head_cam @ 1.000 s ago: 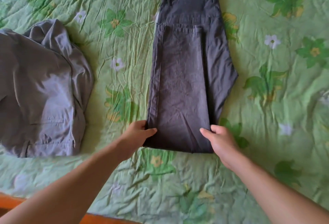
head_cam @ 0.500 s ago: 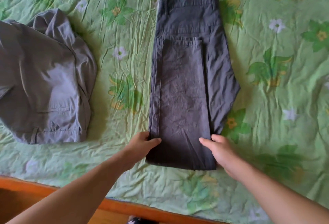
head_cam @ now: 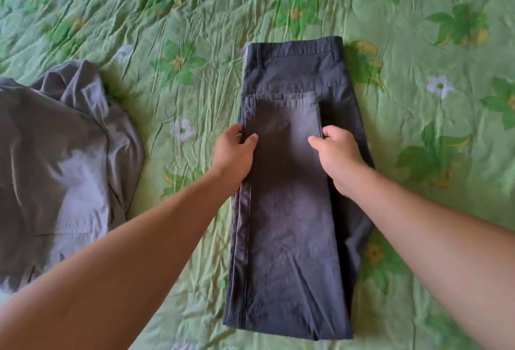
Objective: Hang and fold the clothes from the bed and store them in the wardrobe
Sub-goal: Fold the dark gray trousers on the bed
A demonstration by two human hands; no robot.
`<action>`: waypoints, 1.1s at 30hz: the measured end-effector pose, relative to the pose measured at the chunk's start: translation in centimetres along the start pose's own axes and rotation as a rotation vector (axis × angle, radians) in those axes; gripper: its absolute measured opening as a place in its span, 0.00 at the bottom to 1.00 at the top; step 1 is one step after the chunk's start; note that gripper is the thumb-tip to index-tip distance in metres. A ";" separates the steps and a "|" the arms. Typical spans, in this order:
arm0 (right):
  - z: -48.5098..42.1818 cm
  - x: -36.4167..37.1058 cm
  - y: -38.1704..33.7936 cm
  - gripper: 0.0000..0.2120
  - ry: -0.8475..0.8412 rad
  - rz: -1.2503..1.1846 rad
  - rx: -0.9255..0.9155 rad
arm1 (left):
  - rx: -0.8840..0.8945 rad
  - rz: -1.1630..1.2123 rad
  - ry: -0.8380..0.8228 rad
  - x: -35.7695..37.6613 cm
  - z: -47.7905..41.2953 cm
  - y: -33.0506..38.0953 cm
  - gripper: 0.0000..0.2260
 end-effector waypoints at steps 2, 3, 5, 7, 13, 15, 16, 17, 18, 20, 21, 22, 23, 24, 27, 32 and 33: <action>-1.6 -0.1 -1.7 0.17 0.037 -0.014 -0.050 | 0.018 0.041 0.009 0.0 -2.0 1.5 0.04; -2.6 -0.2 -2.4 0.17 0.054 -0.006 -0.061 | 0.023 0.051 0.014 0.0 -3.1 2.2 0.04; -4.5 -0.2 -3.5 0.16 0.075 0.026 -0.063 | 0.032 0.031 0.015 0.2 -5.0 3.6 0.08; -6.3 0.1 -4.2 0.17 0.077 0.043 -0.060 | 0.039 0.000 0.025 0.5 -6.7 4.4 0.12; -7.0 0.3 -3.4 0.12 0.021 0.066 0.016 | 0.034 -0.064 0.063 0.7 -6.8 4.3 0.13; -4.8 -0.3 -1.9 0.17 -0.020 0.007 0.075 | -0.032 -0.046 0.031 0.1 -4.7 2.7 0.15; -3.2 -0.8 -0.9 0.23 -0.040 -0.033 0.122 | -0.080 -0.027 -0.001 -0.3 -3.2 1.6 0.15; -1.6 -1.3 0.2 0.25 -0.053 -0.076 0.161 | -0.127 0.008 -0.039 -0.8 -1.5 0.3 0.14; 0.2 -1.8 1.6 0.23 -0.065 -0.110 0.194 | -0.160 0.043 -0.080 -1.4 0.4 -1.2 0.12; 4.1 -2.9 4.5 0.17 -0.083 -0.111 0.249 | -0.191 0.046 -0.157 -2.8 4.1 -4.1 0.08; 5.8 -3.3 6.2 0.14 -0.085 -0.089 0.267 | -0.208 0.021 -0.183 -3.5 5.9 -5.5 0.08; 7.6 -3.6 7.8 0.11 -0.099 -0.058 0.279 | -0.228 -0.011 -0.197 -4.2 7.6 -7.0 0.07; 9.4 -3.9 9.2 0.08 -0.118 -0.022 0.282 | -0.246 -0.052 -0.199 -4.9 9.1 -8.4 0.07; 11.0 -4.1 10.6 0.07 -0.131 0.017 0.280 | -0.258 -0.098 -0.195 -5.5 10.6 -9.8 0.07; 14.7 -4.9 13.5 0.10 -0.110 0.182 0.215 | -0.284 -0.176 -0.201 -6.8 14.2 -12.9 0.06; 16.3 -5.4 14.3 0.12 -0.056 0.307 0.070 | -0.098 -0.421 -0.156 -7.3 15.5 -13.6 0.06; 16.3 -5.6 13.8 0.14 -0.019 0.386 -0.060 | -0.051 -0.496 -0.154 -7.3 15.5 -13.4 0.06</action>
Point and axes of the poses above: each hand's wrist, its own z-axis away from the middle knuckle, its own x-axis out of the palm, y = z × x, the point moved 3 cm from there along -z, towards the middle knuckle, and after that the axes turned 3 degrees about y, right-handed, at the moved point
